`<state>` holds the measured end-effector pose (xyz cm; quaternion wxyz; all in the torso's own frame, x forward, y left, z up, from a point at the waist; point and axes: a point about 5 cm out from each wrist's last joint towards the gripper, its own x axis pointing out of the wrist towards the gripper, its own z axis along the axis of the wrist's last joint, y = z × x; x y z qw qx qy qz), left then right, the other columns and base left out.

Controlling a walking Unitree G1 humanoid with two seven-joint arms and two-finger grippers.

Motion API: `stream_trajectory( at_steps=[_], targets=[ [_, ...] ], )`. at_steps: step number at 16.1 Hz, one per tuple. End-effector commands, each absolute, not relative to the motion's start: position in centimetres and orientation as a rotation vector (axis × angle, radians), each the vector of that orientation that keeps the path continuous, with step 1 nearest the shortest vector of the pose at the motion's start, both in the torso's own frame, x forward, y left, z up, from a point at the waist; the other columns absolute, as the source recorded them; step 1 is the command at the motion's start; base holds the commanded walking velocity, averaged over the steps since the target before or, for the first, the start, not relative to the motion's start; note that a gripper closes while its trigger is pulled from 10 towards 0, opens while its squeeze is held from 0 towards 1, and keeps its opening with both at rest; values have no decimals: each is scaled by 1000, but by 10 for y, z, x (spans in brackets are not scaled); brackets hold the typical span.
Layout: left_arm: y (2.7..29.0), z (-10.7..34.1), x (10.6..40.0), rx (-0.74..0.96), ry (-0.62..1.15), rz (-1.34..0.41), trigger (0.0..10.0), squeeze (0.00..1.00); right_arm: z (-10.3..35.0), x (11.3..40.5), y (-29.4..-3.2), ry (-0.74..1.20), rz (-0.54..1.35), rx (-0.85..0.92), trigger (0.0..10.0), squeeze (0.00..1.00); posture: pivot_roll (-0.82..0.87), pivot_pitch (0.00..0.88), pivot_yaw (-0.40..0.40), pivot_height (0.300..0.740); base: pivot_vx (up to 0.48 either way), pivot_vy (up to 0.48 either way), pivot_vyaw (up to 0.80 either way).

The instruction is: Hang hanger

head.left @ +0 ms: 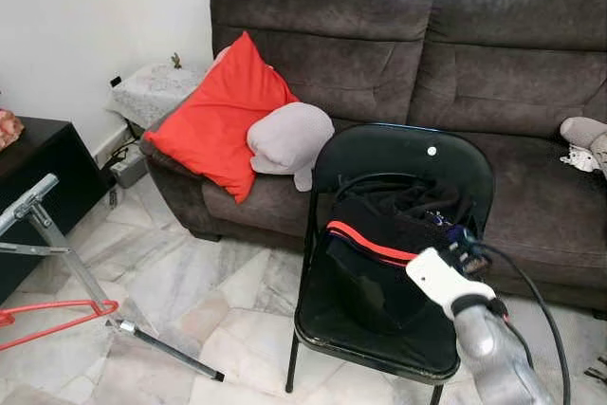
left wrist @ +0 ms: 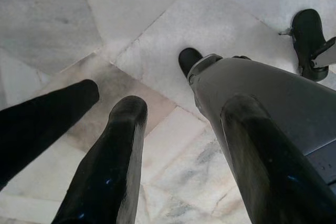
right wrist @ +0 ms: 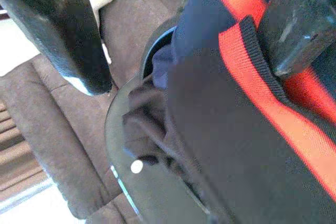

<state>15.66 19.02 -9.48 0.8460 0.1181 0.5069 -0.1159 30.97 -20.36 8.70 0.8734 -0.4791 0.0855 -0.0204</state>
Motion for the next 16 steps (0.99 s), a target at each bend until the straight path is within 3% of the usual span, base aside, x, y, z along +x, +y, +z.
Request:
stream_trajectory(
  at_steps=[1,10,16],
  targets=[
    [193,-98,149,254,1103,-241,10000,0,85,311,-198,175,-14,-1001,10000,0,-70,59,75,740,0,0,0],
    [182,-100,147,249,1102,-260,10000,0,76,311,-194,210,30,-1026,10000,0,-72,59,77,740,0,0,0],
    [148,-101,152,235,1088,-289,10000,0,70,316,-198,294,15,-1012,10000,0,-67,56,75,740,0,0,0]
  ],
)
